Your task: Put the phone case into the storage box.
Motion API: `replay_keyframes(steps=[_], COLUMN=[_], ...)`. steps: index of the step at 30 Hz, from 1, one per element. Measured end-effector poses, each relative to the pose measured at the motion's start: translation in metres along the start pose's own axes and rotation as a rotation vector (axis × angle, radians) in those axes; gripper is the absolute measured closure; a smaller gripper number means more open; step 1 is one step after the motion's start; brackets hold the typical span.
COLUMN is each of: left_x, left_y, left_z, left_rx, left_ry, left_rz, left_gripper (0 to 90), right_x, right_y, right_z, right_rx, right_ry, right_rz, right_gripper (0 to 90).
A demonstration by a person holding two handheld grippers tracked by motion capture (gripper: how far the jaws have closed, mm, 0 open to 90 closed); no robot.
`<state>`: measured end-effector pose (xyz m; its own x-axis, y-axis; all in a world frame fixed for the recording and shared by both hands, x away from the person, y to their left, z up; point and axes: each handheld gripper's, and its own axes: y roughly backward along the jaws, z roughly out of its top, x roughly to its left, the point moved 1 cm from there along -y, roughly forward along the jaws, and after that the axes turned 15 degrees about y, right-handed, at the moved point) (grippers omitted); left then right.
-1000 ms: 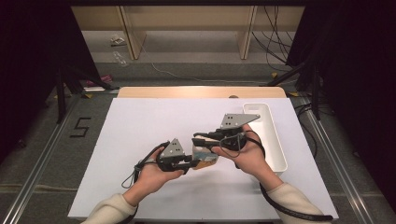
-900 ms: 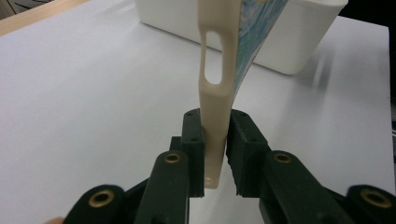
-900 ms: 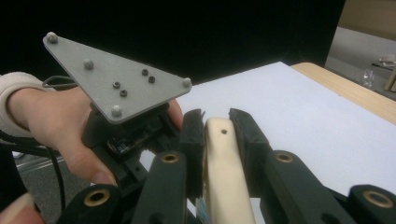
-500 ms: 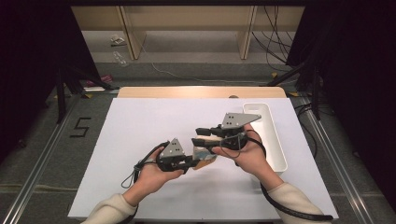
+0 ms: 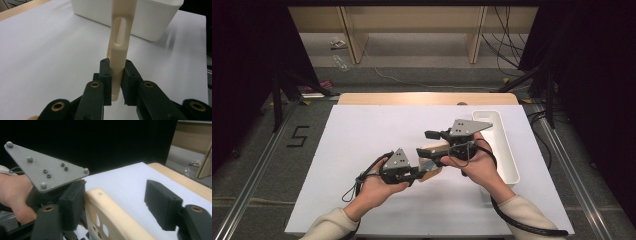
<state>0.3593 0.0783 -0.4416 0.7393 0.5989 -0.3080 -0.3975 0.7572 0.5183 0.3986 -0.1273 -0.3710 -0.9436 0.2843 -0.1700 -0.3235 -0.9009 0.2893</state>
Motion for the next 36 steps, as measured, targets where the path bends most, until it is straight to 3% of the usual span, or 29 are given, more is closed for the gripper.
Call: replay_keyframes(steps=[9,19,31,36], left_x=[0.0029,0.0049,0.0074,0.0094], left_y=[0.0024,0.0040,0.0053,0.0061], left_z=[0.0012,0.0017,0.0018,0.0017], left_rx=[-0.016,-0.027,-0.028,-0.032], left_ry=[0.032,0.054,0.067,0.075], left_rz=[0.017,0.038,0.051,0.066], left_gripper=[79.8,79.8,79.8,79.8], right_x=[-0.0004,0.0015,-0.0020,-0.0020], right_y=[-0.0002,-0.0008,0.0029,0.0036], right_z=[-0.0009,0.0011,0.0004,0.0008], right_rx=[-0.020,-0.034,-0.068,-0.082], right_ry=[-0.009,-0.001,-0.048,-0.060], right_rz=[-0.013,-0.032,-0.092,-0.092], right_gripper=[21.9,19.7,17.0,17.2])
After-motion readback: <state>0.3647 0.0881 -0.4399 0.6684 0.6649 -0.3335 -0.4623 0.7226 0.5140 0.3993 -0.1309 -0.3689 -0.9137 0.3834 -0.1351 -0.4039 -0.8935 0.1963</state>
